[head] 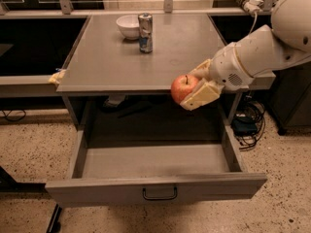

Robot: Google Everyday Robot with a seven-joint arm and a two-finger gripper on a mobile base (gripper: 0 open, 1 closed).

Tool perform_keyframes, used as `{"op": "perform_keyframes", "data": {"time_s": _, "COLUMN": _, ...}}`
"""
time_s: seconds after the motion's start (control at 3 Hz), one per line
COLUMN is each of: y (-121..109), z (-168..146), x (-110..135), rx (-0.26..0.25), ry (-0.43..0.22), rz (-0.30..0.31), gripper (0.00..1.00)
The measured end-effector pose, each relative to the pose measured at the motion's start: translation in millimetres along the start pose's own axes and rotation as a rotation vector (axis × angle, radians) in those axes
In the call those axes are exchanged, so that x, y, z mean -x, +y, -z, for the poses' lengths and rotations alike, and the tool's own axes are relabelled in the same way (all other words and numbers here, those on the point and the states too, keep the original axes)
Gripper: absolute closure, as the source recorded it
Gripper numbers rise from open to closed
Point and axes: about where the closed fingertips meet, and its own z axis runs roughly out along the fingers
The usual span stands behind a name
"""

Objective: Pick apple from top drawer and place on counter

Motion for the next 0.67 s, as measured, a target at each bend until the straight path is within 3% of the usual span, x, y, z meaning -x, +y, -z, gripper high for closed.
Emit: {"op": "perform_keyframes", "data": {"time_s": 0.67, "y": -55, "z": -23, "x": 33, "rx": -0.027, "ry": -0.056, "rz": 0.049, "gripper": 1.0}}
